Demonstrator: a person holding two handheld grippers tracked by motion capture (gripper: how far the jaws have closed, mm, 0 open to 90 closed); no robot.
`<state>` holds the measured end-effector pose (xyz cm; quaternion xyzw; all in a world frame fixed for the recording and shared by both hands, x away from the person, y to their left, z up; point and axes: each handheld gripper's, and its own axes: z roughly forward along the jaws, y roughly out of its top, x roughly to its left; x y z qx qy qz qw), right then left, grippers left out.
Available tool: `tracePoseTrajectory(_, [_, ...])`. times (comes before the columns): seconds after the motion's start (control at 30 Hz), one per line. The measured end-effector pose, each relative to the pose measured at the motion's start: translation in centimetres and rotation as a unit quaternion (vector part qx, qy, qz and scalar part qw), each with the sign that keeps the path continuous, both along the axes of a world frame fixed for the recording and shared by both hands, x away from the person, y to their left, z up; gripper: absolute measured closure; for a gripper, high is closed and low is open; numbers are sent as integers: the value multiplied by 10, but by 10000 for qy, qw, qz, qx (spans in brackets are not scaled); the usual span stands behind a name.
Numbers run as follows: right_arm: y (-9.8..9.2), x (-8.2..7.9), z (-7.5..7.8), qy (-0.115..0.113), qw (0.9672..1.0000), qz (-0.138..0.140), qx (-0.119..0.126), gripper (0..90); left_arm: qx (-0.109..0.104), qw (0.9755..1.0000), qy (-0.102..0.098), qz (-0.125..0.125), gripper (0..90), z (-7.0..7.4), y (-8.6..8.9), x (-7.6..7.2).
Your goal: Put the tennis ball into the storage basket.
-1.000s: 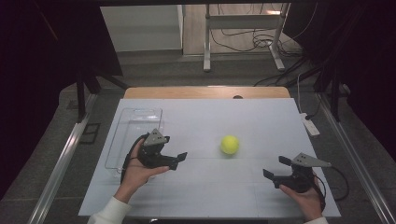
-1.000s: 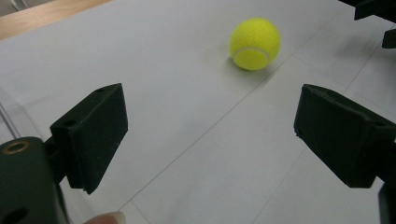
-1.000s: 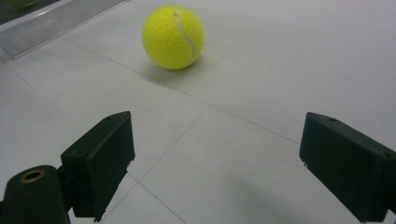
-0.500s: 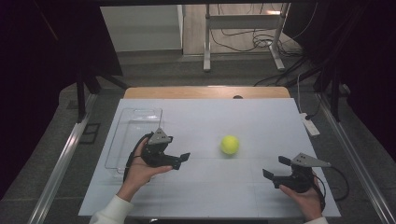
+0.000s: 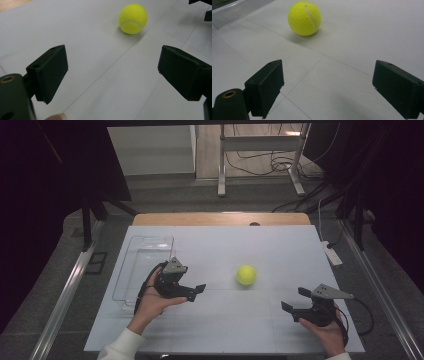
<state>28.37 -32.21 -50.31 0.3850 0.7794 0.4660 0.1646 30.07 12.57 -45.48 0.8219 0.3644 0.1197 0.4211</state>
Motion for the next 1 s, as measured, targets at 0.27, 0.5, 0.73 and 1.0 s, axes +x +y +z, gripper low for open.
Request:
tracePoseTrajectory(0.27, [0,0,0,5,10000,-4,-8,104,73,10000,5,-56,101,0,-5,3])
tracePoseTrajectory(0.5, [0,0,-1,6,10000,-2,-8,104,116,9999,4,-98,101,0,-9,5])
tracePoseTrajectory(0.73, [-1,1,-1,18,10000,-5,-17,104,126,9998,31,-121,101,-1,-12,8])
tracePoseTrajectory(1.0, [-1,1,0,6,10000,-25,-15,104,43,9997,84,-227,100,1,-21,12])
